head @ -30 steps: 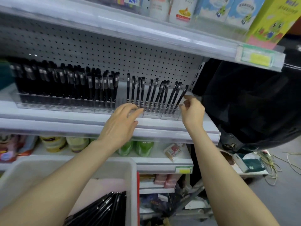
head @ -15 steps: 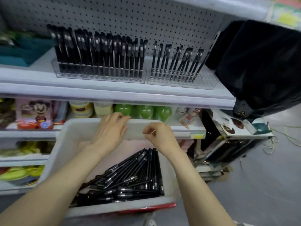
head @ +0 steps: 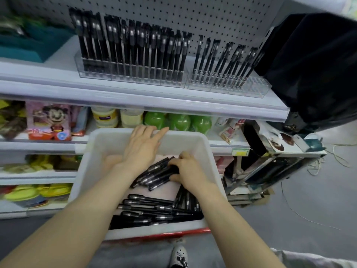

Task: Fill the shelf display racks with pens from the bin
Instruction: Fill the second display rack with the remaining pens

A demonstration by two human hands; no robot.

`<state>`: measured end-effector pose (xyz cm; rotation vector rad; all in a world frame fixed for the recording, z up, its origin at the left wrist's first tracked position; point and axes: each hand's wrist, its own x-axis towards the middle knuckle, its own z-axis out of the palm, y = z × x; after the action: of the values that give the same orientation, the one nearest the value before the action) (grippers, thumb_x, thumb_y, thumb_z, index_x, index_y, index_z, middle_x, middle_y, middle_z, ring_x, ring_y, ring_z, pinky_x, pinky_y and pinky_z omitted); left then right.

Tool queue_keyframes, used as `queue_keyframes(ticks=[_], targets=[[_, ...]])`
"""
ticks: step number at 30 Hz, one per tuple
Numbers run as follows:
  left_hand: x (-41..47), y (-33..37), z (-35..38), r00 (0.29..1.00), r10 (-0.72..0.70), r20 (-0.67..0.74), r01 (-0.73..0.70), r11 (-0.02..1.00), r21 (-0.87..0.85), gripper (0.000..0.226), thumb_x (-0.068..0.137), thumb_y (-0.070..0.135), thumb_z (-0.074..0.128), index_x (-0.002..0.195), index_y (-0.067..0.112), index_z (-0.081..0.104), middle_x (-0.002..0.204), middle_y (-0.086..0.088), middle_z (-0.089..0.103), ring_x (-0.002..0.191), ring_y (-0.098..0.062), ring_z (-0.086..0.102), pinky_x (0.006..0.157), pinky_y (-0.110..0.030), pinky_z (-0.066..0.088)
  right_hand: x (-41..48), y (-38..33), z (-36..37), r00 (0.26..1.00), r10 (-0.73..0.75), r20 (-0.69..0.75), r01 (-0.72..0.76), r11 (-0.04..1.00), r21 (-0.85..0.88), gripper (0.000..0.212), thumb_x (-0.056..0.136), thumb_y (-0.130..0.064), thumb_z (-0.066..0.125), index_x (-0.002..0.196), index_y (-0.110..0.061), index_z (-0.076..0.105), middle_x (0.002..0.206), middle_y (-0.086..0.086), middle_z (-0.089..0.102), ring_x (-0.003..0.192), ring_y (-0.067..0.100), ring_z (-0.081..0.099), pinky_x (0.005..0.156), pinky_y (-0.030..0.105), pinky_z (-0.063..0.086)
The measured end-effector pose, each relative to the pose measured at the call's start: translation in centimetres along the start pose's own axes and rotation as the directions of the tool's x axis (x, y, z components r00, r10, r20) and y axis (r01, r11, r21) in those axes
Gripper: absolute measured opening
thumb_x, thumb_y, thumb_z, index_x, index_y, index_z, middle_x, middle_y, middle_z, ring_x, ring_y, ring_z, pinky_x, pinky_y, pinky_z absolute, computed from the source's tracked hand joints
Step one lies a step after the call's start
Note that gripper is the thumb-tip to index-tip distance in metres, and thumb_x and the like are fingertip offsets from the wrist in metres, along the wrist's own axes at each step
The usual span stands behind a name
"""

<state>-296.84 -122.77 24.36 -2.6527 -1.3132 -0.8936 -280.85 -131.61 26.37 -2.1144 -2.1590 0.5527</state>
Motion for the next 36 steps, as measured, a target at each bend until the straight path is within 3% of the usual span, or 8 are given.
queue_keyframes(ticks=[5,11,18,21,24,26,30,36], targets=[[0.3,0.0,-0.2,1.000,-0.026,0.002,0.026,0.999,-0.027,0.043,0.093,0.019,0.048,0.136,0.020,0.056,0.109,-0.012,0.061,0.099,-0.035,0.051,0.095,-0.045,0.036,0.3,0.7,-0.1,0.958,0.042,-0.284,-0.046,0.999,-0.008,0.024,0.091,-0.009,0.057,0.109,-0.013,0.073,0.108,0.010,0.057,0.100,0.031,0.055,0.082,0.037,0.047],[0.1,0.3,-0.3,0.999,-0.036,-0.009,0.036,0.999,-0.035,0.042,0.094,0.012,0.051,0.136,0.021,0.057,0.111,-0.011,0.061,0.100,-0.034,0.051,0.096,-0.044,0.035,-0.1,0.2,0.3,0.996,-0.012,-0.086,0.008,0.999,-0.049,0.037,0.087,-0.009,0.064,0.122,-0.019,0.066,0.121,0.010,0.058,0.116,0.027,0.050,0.096,0.035,0.043],[0.5,0.0,-0.8,0.996,-0.071,0.063,0.078,0.989,-0.122,0.060,0.079,-0.008,0.060,0.134,0.018,0.059,0.114,-0.011,0.064,0.102,-0.033,0.053,0.094,-0.039,0.034,-0.6,0.6,-0.5,0.979,0.049,-0.200,-0.054,0.998,-0.019,0.009,0.087,-0.011,0.062,0.087,-0.013,0.071,0.090,0.009,0.064,0.088,0.028,0.059,0.074,0.035,0.047],[1.2,-0.1,-1.5,0.985,-0.122,0.123,0.144,0.971,-0.190,0.048,0.088,-0.002,0.054,0.131,0.018,0.061,0.121,-0.008,0.064,0.111,-0.032,0.054,0.097,-0.039,0.038,-1.0,0.8,-1.5,0.973,0.103,-0.208,-0.077,0.989,0.129,0.016,0.089,-0.012,0.062,0.100,-0.018,0.072,0.087,0.005,0.069,0.083,0.023,0.060,0.075,0.031,0.047],[1.6,0.5,-2.3,0.992,-0.096,0.086,0.111,0.974,-0.199,0.031,0.100,0.029,0.048,0.125,0.021,0.065,0.117,0.000,0.064,0.118,-0.026,0.050,0.103,-0.037,0.038,-1.1,0.9,-2.9,0.963,0.151,-0.225,-0.077,0.949,0.305,0.022,0.090,-0.014,0.062,0.109,-0.021,0.070,0.085,-0.006,0.065,0.081,0.012,0.058,0.075,0.022,0.042],[2.0,1.4,-3.1,0.996,-0.071,0.051,0.080,0.972,-0.220,0.035,0.099,0.040,0.043,0.117,0.022,0.067,0.107,0.002,0.061,0.108,-0.024,0.052,0.093,-0.036,0.043,-1.0,1.1,-4.2,0.958,0.171,-0.231,-0.065,0.912,0.404,0.024,0.090,-0.015,0.064,0.113,-0.020,0.069,0.091,-0.007,0.064,0.081,0.007,0.057,0.078,0.016,0.042],[4.3,3.3,-5.0,0.994,-0.100,0.032,0.105,0.931,-0.349,0.020,0.097,0.028,0.053,0.109,0.020,0.068,0.096,0.005,0.050,0.089,-0.015,0.052,0.072,-0.031,0.041,-0.4,1.4,-6.4,0.961,0.115,-0.252,0.042,0.837,0.545,0.013,0.086,-0.014,0.070,0.099,-0.014,0.073,0.084,-0.007,0.066,0.071,0.001,0.055,0.070,0.014,0.043],[9.5,7.2,-6.1,0.997,-0.047,0.056,0.066,0.910,-0.409,0.031,0.099,0.028,0.051,0.129,0.025,0.057,0.107,0.010,0.048,0.098,-0.011,0.054,0.079,-0.025,0.040,1.2,3.7,-9.9,0.914,0.084,-0.396,0.193,0.769,0.609,0.010,0.086,-0.014,0.070,0.095,-0.019,0.072,0.081,-0.009,0.068,0.074,0.004,0.058,0.075,0.023,0.048]])
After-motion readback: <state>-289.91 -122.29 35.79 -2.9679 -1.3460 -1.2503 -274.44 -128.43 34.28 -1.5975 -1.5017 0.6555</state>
